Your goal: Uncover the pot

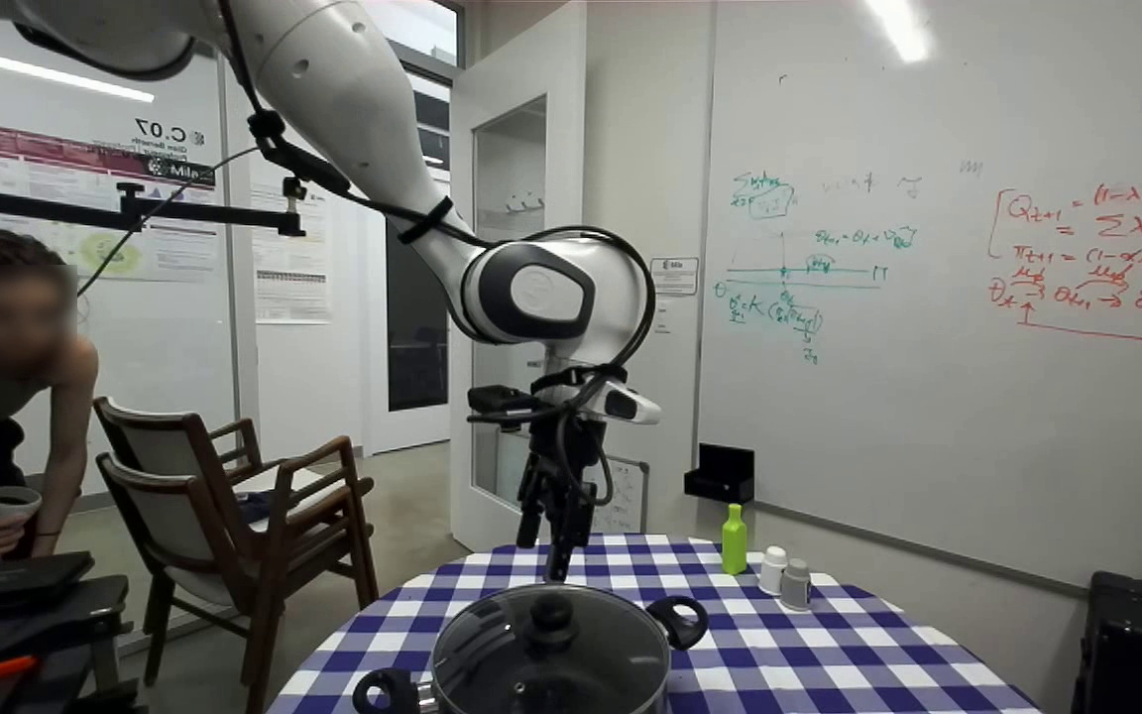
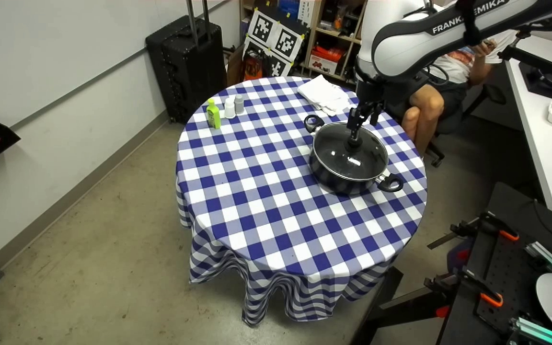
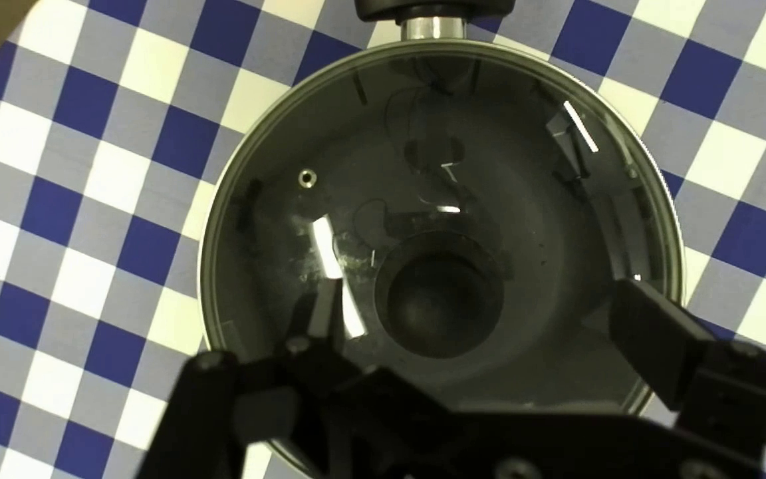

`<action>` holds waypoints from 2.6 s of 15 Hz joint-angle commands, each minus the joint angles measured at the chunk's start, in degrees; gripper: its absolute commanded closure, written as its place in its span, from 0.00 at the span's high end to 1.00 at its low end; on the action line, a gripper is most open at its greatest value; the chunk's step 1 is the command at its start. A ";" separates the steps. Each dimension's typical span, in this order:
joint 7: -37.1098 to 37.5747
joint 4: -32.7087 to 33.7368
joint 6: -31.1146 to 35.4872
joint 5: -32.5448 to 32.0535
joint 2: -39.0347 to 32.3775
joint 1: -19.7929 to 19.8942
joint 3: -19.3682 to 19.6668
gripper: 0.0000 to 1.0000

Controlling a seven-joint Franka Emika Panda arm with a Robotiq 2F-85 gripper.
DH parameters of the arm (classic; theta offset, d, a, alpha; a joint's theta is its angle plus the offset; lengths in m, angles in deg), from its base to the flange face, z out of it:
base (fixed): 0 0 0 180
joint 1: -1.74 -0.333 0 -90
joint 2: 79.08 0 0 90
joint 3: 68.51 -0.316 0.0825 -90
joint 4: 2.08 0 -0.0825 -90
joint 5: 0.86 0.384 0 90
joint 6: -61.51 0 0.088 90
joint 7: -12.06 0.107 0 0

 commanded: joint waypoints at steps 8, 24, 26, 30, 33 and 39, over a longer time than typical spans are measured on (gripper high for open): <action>0.16 6.04 -1.79 4.44 -6.73 1.34 -1.06 1.00; 0.43 8.42 -3.17 5.25 -9.24 2.68 -0.66 0.25; 0.60 7.10 -4.06 4.92 -7.59 2.55 -0.35 0.25; 0.76 1.65 -6.14 5.82 0.24 3.12 -0.09 0.25; 2.10 -2.27 -9.28 5.82 7.74 2.87 0.66 0.25; 6.39 -7.93 -13.29 5.40 20.77 2.79 2.17 0.25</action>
